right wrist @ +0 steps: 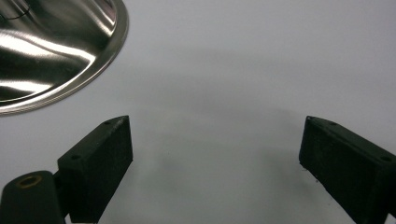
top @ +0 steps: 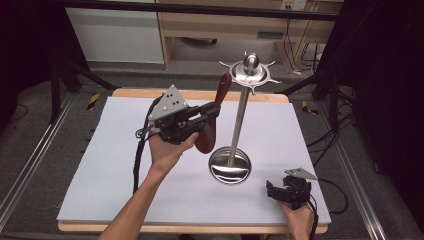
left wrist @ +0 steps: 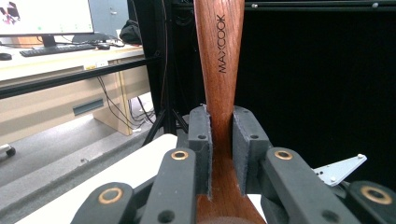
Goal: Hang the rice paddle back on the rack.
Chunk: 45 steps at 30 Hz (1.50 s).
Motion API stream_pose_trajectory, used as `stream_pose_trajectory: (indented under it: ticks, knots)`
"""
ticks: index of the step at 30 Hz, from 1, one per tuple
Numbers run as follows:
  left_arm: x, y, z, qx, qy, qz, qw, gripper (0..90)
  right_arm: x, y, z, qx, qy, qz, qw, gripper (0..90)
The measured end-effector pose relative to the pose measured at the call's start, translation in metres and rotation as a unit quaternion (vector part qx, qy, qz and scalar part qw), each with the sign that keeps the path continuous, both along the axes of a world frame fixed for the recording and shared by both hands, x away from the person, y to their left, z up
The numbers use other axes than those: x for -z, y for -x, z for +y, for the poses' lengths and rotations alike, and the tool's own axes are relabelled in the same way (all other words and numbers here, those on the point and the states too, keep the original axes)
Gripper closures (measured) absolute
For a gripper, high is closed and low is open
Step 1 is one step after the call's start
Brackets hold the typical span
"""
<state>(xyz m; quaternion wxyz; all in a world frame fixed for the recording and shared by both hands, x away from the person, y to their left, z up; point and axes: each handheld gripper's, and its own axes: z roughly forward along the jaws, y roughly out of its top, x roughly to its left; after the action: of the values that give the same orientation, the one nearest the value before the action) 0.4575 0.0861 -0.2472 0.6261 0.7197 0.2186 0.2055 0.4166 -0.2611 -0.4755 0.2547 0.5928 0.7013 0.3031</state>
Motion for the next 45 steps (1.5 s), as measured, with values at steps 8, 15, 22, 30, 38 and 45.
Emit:
stream_pose_trajectory:
  ticks: [8, 15, 22, 30, 38, 45]
  knots:
    - [0.002, 0.001, -0.001, -0.004, -0.003, -0.004, 1.0, 78.0, 0.0, 0.0, 0.0, -0.001, 0.0, 0.001, 1.0, 10.2]
    - [0.004, -0.001, -0.005, -0.007, -0.008, -0.001, 0.9999, 77.1, 0.0, 0.0, 0.0, -0.002, 0.0, 0.001, 1.0, 10.2]
    - [0.004, -0.002, -0.006, -0.008, -0.01, -0.001, 0.9999, 76.8, 0.0, 0.0, 0.0, 0.0, 0.0, 0.0, 1.0, 10.2]
    - [0.006, -0.003, -0.002, -0.01, -0.012, 0.004, 0.9999, 67.7, 0.0, 0.0, 0.0, -0.001, 0.0, 0.001, 1.0, 10.2]
    - [0.012, 0.001, 0.009, -0.014, -0.019, 0.01, 0.9997, 58.5, 0.0, 0.0, -0.001, 0.001, 0.0, 0.0, 1.0, 10.2]
    - [0.031, 0.004, 0.029, -0.019, -0.04, 0.028, 0.9986, 51.0, 0.0, 0.0, 0.0, 0.001, 0.001, 0.0, 1.0, 10.2]
